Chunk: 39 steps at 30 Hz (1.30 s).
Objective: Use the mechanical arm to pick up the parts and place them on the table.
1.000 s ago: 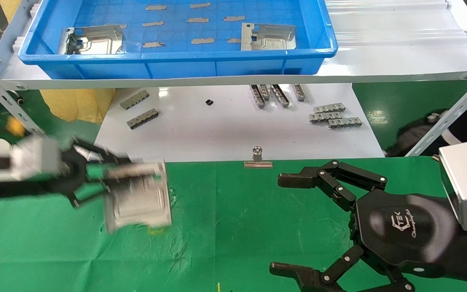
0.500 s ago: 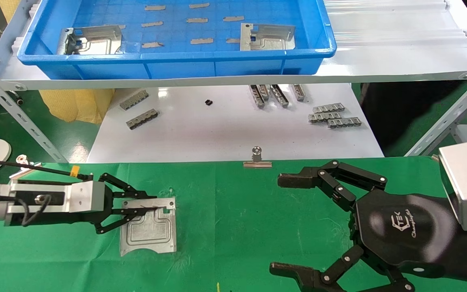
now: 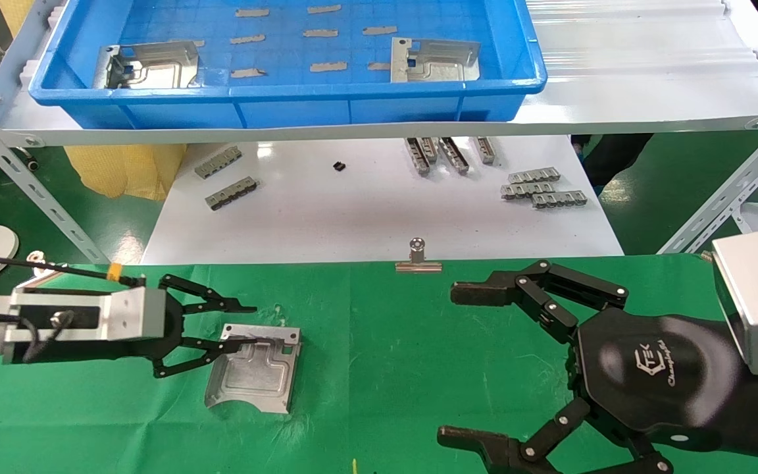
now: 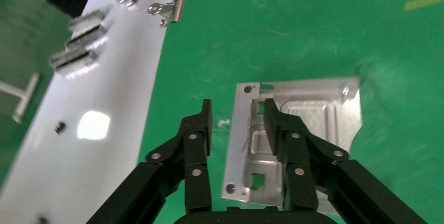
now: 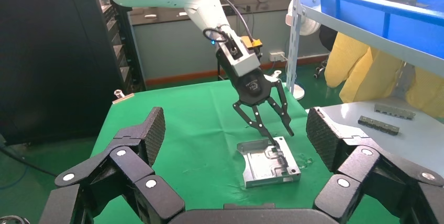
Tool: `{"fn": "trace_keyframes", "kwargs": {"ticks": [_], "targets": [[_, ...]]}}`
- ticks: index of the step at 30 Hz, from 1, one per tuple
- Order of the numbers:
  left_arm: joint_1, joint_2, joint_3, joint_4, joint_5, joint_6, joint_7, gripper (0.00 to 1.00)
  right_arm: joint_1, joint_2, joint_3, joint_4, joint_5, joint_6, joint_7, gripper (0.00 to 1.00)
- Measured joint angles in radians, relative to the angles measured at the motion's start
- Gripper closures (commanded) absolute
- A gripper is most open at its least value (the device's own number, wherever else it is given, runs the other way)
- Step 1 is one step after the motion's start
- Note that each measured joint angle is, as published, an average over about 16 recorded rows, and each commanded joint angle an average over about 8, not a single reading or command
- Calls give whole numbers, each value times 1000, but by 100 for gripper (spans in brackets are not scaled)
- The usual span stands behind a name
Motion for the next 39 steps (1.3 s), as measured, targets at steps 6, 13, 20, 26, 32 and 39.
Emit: {"fn": "trace_keyframes", "kwargs": {"ticks": [6,13,20,26,32,39], "targets": [[16,-16,-18,41,-37,25,-99,0,0,0,0,0,0,0,0,0],[36,-26,-33,59,-66,31,-163,0,0,0,0,0,0,0,0,0],[54,-37,-47,20,-81,28,-189,0,0,0,0,0,0,0,0,0],[88,-56,-72,-66,-107,21,-244,0,0,0,-1,-1,1,0,-1,0],[140,-86,-110,-187,-148,10,-328,0,0,0,-1,-1,1,0,-1,0],[201,-121,-156,-334,-196,-2,-429,0,0,0,-1,-1,1,0,-1,0]]}}
